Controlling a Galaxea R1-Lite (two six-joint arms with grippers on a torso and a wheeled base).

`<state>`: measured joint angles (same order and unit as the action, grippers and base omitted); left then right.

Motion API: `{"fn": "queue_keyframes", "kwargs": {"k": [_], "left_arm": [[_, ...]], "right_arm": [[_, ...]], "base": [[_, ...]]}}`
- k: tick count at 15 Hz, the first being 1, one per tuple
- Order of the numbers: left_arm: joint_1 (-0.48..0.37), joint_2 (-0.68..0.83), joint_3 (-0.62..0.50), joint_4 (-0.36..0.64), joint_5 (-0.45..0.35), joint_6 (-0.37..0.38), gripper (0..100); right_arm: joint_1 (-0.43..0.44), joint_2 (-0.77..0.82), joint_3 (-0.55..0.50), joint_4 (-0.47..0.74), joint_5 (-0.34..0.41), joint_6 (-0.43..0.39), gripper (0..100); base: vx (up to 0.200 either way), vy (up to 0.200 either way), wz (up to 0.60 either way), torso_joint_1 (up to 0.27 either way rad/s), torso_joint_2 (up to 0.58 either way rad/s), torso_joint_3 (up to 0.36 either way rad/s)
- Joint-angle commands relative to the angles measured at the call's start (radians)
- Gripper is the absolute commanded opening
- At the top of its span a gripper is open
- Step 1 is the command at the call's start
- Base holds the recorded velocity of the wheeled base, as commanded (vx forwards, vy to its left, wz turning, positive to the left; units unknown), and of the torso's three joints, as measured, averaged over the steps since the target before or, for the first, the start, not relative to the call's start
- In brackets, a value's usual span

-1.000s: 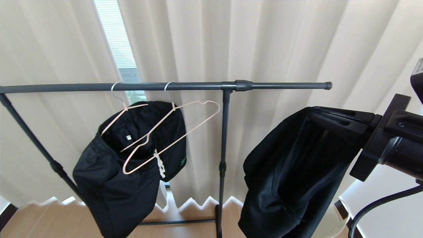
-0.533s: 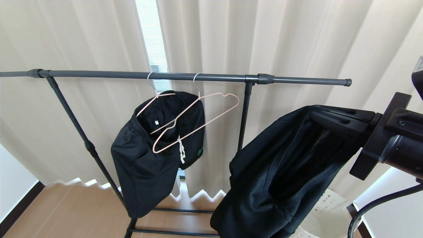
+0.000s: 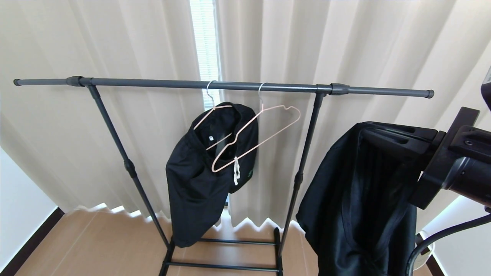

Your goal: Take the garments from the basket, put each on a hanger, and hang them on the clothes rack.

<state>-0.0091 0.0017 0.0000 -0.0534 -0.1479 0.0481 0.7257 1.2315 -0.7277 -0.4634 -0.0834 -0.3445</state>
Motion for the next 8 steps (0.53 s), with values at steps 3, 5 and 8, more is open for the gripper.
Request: {"fn": "queue_keyframes", "kwargs": {"k": [3, 5, 8], "left_arm": [[0.0, 0.0, 0.0, 0.0, 0.001, -0.001, 100], [0.0, 0.0, 0.0, 0.0, 0.001, 0.001, 100], [0.0, 0.0, 0.0, 0.0, 0.002, -0.001, 100]], "right_arm": [[0.001, 0.014, 0.002, 0.002, -0.001, -0.002, 0], [0.001, 0.017, 0.007, 0.0, -0.002, -0.002, 0], [0.001, 0.02, 0.017, 0.0, -0.001, -0.004, 0]], "base": [[0.0, 0.0, 0.0, 0.0, 0.0, 0.0], [0.0, 0.0, -0.3, 0.006, 0.0, 0.001], [0.0, 0.0, -0.4, -0.002, 0.0, 0.002]]}}
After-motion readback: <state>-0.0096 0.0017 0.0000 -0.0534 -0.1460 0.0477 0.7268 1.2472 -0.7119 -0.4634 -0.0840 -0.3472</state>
